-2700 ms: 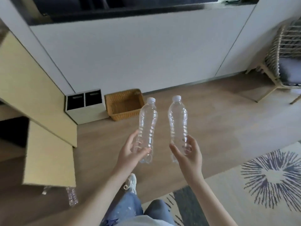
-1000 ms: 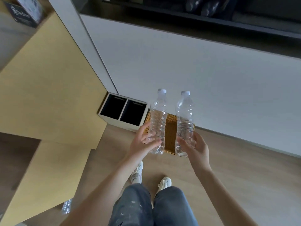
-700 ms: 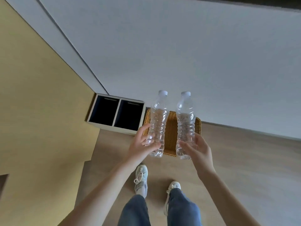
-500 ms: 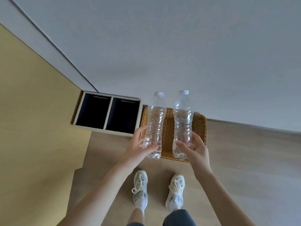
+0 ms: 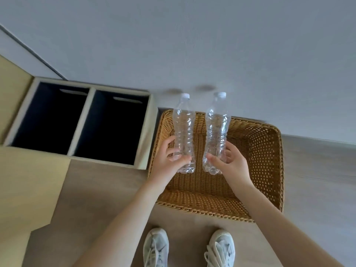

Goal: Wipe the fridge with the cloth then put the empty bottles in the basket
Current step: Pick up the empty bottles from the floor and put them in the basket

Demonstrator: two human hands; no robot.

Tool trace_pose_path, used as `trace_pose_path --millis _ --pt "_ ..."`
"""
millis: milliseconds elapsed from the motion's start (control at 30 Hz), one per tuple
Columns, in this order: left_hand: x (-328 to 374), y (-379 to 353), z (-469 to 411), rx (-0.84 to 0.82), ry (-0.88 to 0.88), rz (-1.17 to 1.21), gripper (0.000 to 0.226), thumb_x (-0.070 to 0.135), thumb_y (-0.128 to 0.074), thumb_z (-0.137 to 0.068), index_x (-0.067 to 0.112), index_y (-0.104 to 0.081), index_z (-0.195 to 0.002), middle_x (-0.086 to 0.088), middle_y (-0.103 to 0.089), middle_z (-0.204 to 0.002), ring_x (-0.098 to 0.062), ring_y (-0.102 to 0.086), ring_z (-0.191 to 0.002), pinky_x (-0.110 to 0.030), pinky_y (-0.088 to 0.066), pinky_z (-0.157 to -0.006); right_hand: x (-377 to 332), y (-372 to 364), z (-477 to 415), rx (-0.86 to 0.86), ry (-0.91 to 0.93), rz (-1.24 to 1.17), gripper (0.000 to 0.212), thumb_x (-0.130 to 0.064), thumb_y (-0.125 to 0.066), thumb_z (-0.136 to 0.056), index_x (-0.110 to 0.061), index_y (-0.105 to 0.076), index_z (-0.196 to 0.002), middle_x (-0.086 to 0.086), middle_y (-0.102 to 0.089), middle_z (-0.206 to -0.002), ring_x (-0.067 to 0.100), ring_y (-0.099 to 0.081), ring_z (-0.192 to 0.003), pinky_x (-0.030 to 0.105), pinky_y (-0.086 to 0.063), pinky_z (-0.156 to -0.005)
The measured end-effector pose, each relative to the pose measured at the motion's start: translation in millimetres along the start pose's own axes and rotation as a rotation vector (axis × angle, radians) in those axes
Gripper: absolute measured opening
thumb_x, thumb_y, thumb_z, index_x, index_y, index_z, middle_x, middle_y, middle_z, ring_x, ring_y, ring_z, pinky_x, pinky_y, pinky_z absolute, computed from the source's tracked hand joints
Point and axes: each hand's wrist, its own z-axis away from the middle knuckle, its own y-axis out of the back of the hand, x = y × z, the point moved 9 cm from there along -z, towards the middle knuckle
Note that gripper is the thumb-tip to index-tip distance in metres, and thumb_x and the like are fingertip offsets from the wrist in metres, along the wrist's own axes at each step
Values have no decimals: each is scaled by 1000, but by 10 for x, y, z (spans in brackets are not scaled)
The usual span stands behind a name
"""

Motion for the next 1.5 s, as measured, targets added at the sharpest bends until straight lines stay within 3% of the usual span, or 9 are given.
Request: trace_pose_path --millis 100,167,333,833,967,1133,1233,1400,1500 --pt "-364 -89 -411 -3 -59 -17 79 28 -87 -73 52 -42 -133 18 -56 -125 -3 -55 -118 -23 -45 -93 301 -160 -397 6 56 19 62 -35 -87 -74 -45 -53 -125 -22 -65 -106 -18 -61 -92 9 -45 -72" --pt "-561 -157 -665 -12 -103 -12 80 18 -85 -75 51 -41 -134 15 -56 -130 0 -52 -122 -29 -42 -102 490 -278 -660 -7 100 2 66 -28 -88 -75 -34 -57 -132 -17 -70 -109 -9 -64 -97 9 -50 -77" --pt "-748 -256 -1046 22 -255 -10 76 6 -78 -80 38 -39 -138 13 -55 -135 3 -51 -125 -6 -43 -92 783 -426 -1081 -15 206 1 70 -25 -89 -74 -32 -55 -135 -19 -71 -111 1 -67 -101 19 -55 -83" --pt "-981 -252 -1516 207 -403 -60 77 -2 -83 -69 24 -41 -128 2 -56 -131 -12 -54 -126 -34 -46 -107 1053 -562 -1510 15 283 11 66 -17 -89 -75 -29 -53 -129 -15 -66 -122 1 -61 -116 35 -50 -105" --pt "-1056 -250 -1635 224 -410 -71 77 -2 -82 -70 17 -46 -135 11 -56 -133 -4 -52 -127 -21 -43 -105 1106 -607 -1601 39 289 7 67 -17 -89 -74 -33 -53 -129 -19 -66 -121 2 -60 -117 37 -50 -105" --pt "-1208 -227 -1701 240 -386 -70 72 -1 -81 -73 15 -50 -136 19 -56 -131 4 -51 -125 -9 -40 -98 1261 -615 -1693 68 252 13 68 -18 -89 -74 -28 -53 -132 -15 -65 -125 -3 -59 -116 21 -51 -99" --pt "-1245 -236 -1720 236 -377 -86 71 1 -81 -74 16 -48 -135 9 -56 -134 -1 -50 -128 -13 -39 -102 1321 -630 -1733 74 231 -5 66 -15 -89 -74 -30 -55 -128 -15 -65 -123 -4 -60 -113 9 -50 -86" --pt "-1227 -257 -1750 237 -393 -146 69 2 -82 -72 15 -46 -130 0 -60 -129 -11 -56 -121 -19 -44 -100 1374 -629 -1754 114 221 14 69 -14 -89 -72 -50 -51 -117 -28 -64 -113 -16 -57 -107 -2 -43 -80" --pt "-1220 -256 -1718 262 -401 -173 67 4 -82 -71 19 -47 -126 4 -61 -127 -7 -56 -119 -12 -41 -96 1437 -607 -1769 139 192 9 69 -15 -90 -71 -26 -56 -129 -19 -65 -116 -17 -56 -108 -3 -42 -80"
